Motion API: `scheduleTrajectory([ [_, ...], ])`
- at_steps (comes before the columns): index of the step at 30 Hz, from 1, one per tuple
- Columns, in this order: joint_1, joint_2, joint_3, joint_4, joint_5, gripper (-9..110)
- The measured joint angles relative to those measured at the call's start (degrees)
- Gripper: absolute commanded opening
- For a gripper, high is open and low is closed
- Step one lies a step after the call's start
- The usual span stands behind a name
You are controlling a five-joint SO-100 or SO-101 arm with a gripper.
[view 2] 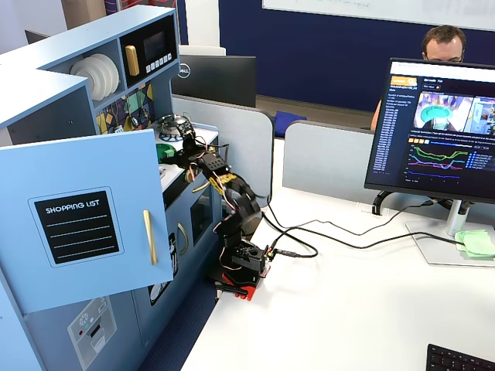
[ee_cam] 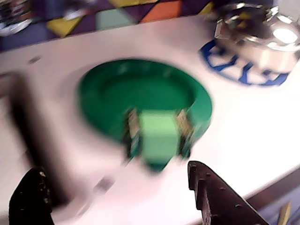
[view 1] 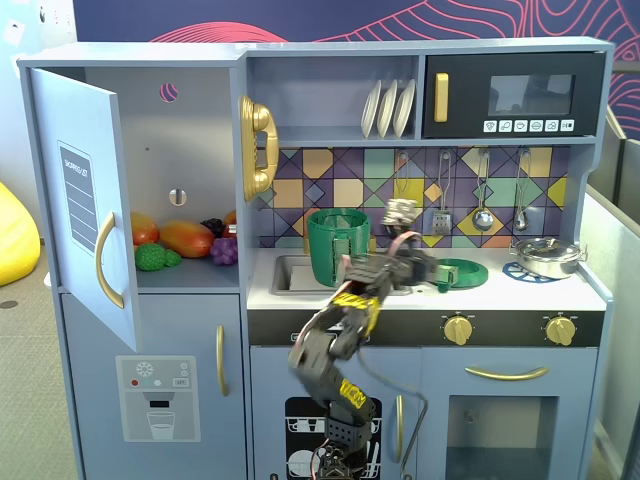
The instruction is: Take off the lid from the green recipient and place it on the counter
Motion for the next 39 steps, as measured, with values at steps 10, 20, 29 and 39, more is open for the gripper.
scheduleTrajectory([
  [10, -10.02, 26.28, 25.05, 21.27, 1.32, 18],
  [20, -22.76, 34.63, 53.44, 14.85, 2.81, 8],
  [29, -24.17, 45.44, 60.38, 32.34, 4.31, 0],
  [39, -24.17, 49.04, 62.05, 42.19, 5.98, 0],
])
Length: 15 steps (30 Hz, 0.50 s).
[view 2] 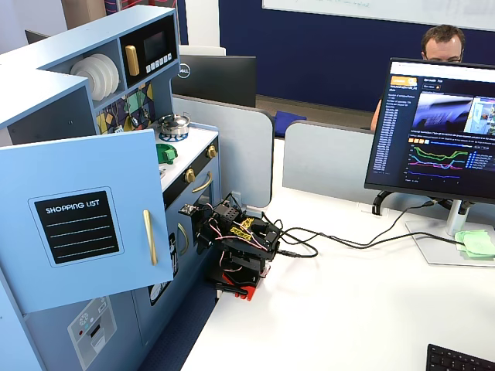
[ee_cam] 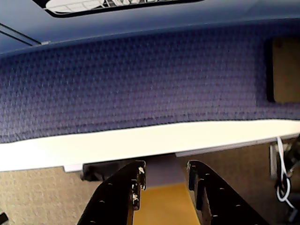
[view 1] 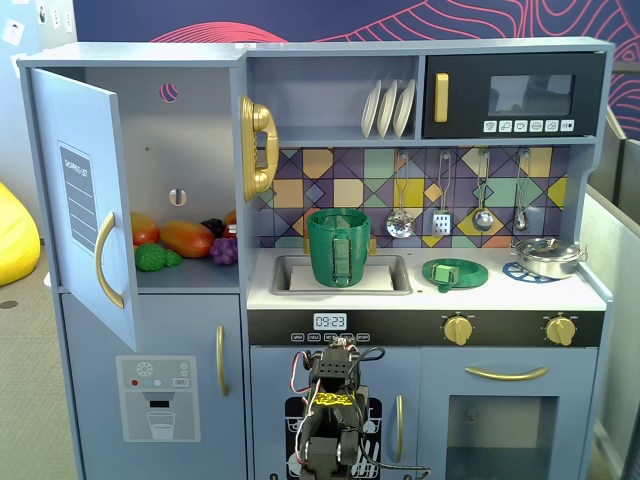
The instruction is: Take off the lid from the green recipient and place it on the counter
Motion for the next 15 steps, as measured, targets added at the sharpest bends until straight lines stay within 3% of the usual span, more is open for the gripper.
scheduleTrajectory([
  [15, -0.53, 0.53, -0.97, 0.62, 5.45, 1],
])
